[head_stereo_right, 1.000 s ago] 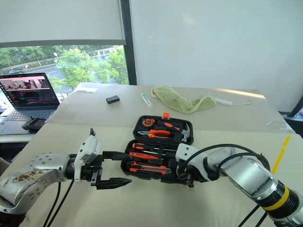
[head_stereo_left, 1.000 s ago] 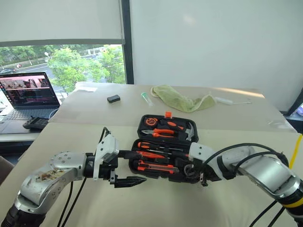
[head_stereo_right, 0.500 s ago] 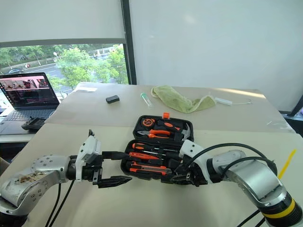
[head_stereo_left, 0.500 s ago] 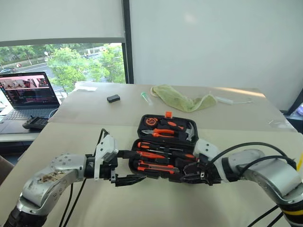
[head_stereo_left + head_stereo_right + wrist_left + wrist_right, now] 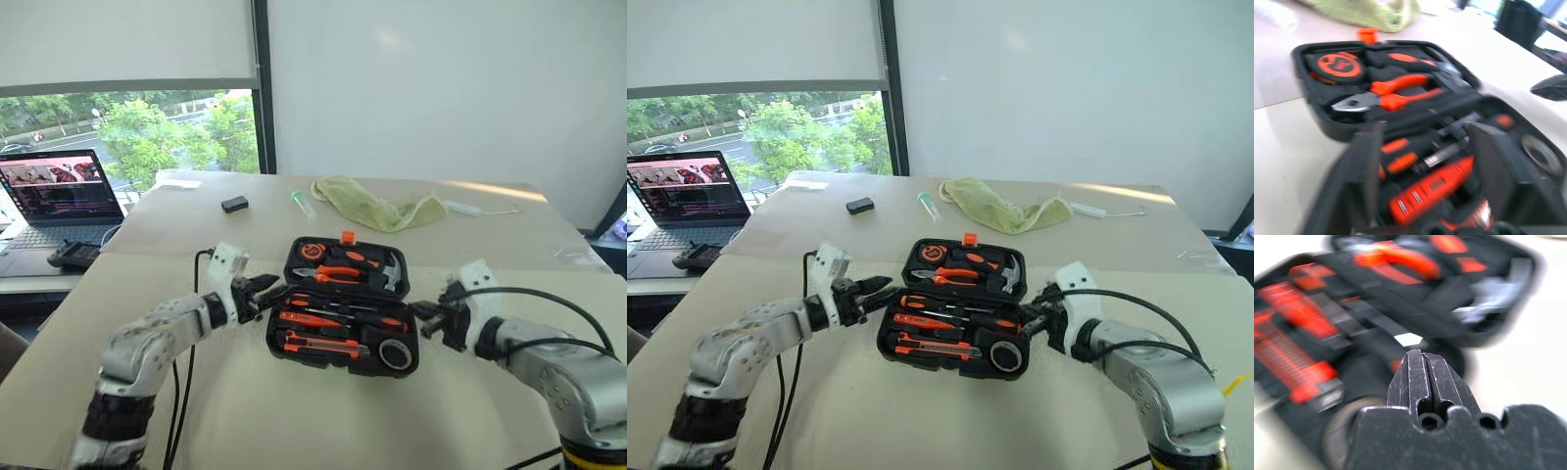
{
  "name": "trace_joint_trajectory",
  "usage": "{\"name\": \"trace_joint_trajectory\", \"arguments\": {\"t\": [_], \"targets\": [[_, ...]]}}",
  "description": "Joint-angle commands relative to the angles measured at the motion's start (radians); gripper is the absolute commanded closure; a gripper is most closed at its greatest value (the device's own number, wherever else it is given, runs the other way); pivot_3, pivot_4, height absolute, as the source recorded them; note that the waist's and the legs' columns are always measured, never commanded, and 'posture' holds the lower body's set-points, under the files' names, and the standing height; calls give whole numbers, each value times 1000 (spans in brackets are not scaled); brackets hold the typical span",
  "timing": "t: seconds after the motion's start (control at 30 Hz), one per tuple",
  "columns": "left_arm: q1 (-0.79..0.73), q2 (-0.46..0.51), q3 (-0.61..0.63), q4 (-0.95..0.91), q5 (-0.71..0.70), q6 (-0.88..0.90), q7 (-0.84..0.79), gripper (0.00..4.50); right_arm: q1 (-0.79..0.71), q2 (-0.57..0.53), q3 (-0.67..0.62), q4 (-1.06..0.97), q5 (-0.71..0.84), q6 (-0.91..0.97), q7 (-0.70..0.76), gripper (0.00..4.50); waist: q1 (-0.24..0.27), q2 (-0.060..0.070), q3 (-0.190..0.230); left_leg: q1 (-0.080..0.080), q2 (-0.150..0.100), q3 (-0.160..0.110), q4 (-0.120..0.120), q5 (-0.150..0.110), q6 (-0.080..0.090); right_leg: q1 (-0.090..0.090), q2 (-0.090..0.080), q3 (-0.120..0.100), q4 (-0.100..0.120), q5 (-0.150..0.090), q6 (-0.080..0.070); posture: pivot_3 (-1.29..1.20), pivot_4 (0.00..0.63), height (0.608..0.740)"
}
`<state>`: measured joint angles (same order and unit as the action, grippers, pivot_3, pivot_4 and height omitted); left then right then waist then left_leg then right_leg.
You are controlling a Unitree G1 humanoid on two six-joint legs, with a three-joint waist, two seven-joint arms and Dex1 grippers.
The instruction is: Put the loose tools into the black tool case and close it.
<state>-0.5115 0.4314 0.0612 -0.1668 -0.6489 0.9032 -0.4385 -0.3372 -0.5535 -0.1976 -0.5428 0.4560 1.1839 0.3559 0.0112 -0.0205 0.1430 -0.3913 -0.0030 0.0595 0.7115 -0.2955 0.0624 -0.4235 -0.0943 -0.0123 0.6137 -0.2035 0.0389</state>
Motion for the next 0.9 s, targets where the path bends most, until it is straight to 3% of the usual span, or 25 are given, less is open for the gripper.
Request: {"name": "trace_joint_trajectory", "arguments": {"t": [0.03, 0.13, 0.33, 0.47, 0.67, 0.9], "targets": [[-154, -64, 33, 159, 68, 43, 153, 3406, -114, 4, 24, 101, -62, 8, -77, 4500, -1, 0, 0, 0, 0, 0, 0, 0, 0, 0, 0, 0, 0, 0, 0, 0, 150, 740], [-272, -95, 26, 317, 122, 52, 202, 4404, -182, -30, 74, 222, -109, -3, -80, 4500, -1, 0, 0, 0, 0, 0, -1, 0, -1, 0, 1, 0, 0, 0, 0, 0, 150, 740], [-431, -91, 5, 674, 266, -87, 216, 4404, -315, -54, 188, 507, -188, -101, -40, 4500, -9, 0, 0, -1, -1, 1, -1, 3, -4, 0, 2, -1, -1, 0, 0, 0, 150, 740], [-497, -101, -46, 841, 335, -186, 111, 4404, -381, -51, 246, 666, -239, -163, -10, 4500, -16, 0, 0, -5, -1, 1, -2, 4, -6, -3, 2, -1, -2, 0, 1, 0, 150, 740], [-559, -97, -85, 1007, 401, -267, -48, 4404, -434, -39, 309, 774, -281, -228, 58, 4500, -20, 0, 0, -12, -1, 2, -2, 4, -6, -9, 1, -3, -3, 0, 2, 0, 150, 740], [-569, -115, -125, 1066, 456, -292, -192, 4404, -467, -14, 351, 841, -309, -253, 108, 4500, -26, 0, 0, -16, -1, 3, -2, 5, -7, -15, 1, -2, -1, 1, 2, 0, 150, 740]]}}
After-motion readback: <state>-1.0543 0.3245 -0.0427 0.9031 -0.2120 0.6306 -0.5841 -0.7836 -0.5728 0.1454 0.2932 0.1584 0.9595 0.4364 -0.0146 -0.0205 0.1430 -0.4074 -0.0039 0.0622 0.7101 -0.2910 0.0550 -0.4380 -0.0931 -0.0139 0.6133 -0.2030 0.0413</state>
